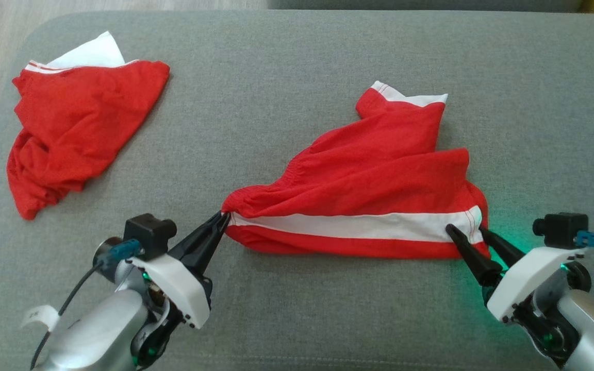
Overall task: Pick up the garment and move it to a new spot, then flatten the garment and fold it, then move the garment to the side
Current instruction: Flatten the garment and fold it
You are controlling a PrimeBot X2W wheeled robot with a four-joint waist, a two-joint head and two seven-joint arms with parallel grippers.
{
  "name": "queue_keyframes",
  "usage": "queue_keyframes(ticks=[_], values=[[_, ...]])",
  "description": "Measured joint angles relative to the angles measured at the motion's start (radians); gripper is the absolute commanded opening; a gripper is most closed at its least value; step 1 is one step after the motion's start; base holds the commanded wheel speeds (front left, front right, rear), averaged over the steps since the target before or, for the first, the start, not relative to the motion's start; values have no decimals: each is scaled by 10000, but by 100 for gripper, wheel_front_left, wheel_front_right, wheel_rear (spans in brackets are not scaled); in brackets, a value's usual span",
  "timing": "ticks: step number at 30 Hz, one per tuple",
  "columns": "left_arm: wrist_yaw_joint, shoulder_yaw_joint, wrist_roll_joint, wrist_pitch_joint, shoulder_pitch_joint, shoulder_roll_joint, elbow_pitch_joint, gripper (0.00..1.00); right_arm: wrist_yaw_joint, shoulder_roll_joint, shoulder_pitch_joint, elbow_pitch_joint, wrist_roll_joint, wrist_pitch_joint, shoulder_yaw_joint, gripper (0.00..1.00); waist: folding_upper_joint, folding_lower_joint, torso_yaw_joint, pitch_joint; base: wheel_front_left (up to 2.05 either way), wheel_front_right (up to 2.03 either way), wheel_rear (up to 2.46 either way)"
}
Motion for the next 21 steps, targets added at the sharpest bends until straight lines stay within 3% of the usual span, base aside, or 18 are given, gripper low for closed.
queue_keyframes(ticks=[2,5,6,7,10,21], values=[[-56,23,71,0,1,-31,54,0,0,-92,1,-148,278,-90,148,75,0,0,0,-34,0,0,0],[-86,88,127,0,4,-75,102,0,0,-215,-1,-376,696,-153,387,43,0,0,-9,-86,0,0,0],[-94,121,144,0,5,-98,115,0,0,-259,-1,-412,782,-169,485,43,0,0,-10,-106,0,0,0],[-98,157,144,0,6,-121,119,0,0,-324,-1,-449,838,-194,581,35,0,0,-9,-120,0,0,0],[-176,228,159,0,6,-161,140,0,-2,-449,-5,-460,917,-242,717,0,0,0,6,-138,0,0,0],[-387,677,245,0,194,-207,27,0,-2,-1055,-350,-924,1256,-1570,1137,0,0,0,-62,-414,0,0,0]])
